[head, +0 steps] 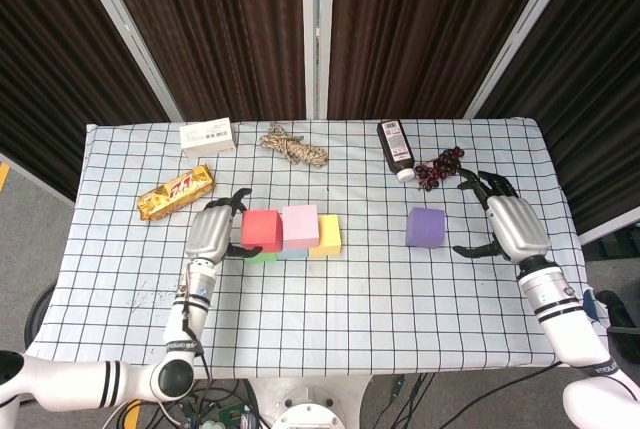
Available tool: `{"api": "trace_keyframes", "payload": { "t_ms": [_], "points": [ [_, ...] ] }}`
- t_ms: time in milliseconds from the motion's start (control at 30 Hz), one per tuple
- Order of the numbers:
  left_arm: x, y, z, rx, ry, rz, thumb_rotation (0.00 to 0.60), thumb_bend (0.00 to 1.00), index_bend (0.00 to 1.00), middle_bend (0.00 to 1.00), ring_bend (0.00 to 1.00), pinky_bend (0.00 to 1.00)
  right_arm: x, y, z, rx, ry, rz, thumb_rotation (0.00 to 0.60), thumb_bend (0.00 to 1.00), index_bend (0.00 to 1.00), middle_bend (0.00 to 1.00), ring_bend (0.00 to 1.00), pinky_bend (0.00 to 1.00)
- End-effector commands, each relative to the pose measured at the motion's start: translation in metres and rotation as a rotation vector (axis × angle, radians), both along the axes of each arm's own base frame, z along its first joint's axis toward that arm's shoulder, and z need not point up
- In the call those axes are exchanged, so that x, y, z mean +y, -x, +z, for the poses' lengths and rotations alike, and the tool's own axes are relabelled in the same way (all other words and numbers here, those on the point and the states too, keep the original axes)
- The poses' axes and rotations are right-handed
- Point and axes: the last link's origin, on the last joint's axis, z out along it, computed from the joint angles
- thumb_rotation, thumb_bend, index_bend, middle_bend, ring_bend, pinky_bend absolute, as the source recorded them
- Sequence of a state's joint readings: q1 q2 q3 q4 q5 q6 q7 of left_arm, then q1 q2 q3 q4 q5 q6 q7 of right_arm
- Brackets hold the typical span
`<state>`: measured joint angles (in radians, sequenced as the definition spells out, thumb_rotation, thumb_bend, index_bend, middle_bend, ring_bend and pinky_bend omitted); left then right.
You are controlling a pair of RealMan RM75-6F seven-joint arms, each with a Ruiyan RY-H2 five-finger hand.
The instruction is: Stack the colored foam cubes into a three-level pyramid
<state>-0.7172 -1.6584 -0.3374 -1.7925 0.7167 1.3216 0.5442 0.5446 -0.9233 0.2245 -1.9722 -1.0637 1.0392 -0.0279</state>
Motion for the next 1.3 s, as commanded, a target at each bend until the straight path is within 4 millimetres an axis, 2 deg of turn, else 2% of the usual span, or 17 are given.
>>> {"api": "trace_keyframes", "payload": {
  "t_ms": [33, 567, 800, 900, 1100, 1200, 1300],
  "points": [
    [0.0, 0.0, 0.0, 0.0, -0.002, -0.002, 0.6, 0.06, 0.14, 0.36, 0.21, 0.22, 0.0, 0.0, 0.0, -0.001, 0.002, 0.001, 0.6, 0.0, 0.0, 0.21, 0.03, 0.0],
    [-0.001, 0.0, -0.001, -0.01, 0.001, -0.014, 0.6, 0.06, 0.13, 0.29, 0.18, 0.21, 0.0, 0.003, -0.001, 0.001, -0.004, -0.007, 0.6, 0.0, 0.0, 0.21, 0.03, 0.0],
    [-0.007, 0.004, 0.019, 0.018, -0.018, -0.028, 0.6, 0.06, 0.12, 0.24, 0.13, 0.19, -0.001, -0.002, 0.0, -0.007, -0.008, 0.005, 0.6, 0.0, 0.0, 0.21, 0.03, 0.0],
    [-0.014, 0.015, 0.035, 0.024, -0.021, -0.015, 0.6, 0.06, 0.12, 0.21, 0.12, 0.18, -0.003, -0.012, 0.001, -0.012, -0.014, 0.029, 0.6, 0.0, 0.0, 0.21, 0.03, 0.0],
    [-0.034, 0.059, 0.069, 0.026, -0.042, 0.049, 0.6, 0.06, 0.12, 0.18, 0.11, 0.17, -0.014, -0.053, -0.008, -0.031, -0.05, 0.108, 0.6, 0.0, 0.0, 0.21, 0.03, 0.0],
    [-0.046, 0.088, 0.085, 0.061, -0.08, 0.084, 0.6, 0.06, 0.12, 0.18, 0.1, 0.16, -0.02, -0.078, -0.022, -0.04, -0.101, 0.141, 0.6, 0.0, 0.0, 0.22, 0.03, 0.0],
    [-0.052, 0.115, 0.095, 0.074, -0.116, 0.097, 0.6, 0.06, 0.12, 0.17, 0.08, 0.15, -0.026, -0.105, -0.045, -0.043, -0.162, 0.165, 0.6, 0.0, 0.0, 0.22, 0.02, 0.0]
  ]
}}
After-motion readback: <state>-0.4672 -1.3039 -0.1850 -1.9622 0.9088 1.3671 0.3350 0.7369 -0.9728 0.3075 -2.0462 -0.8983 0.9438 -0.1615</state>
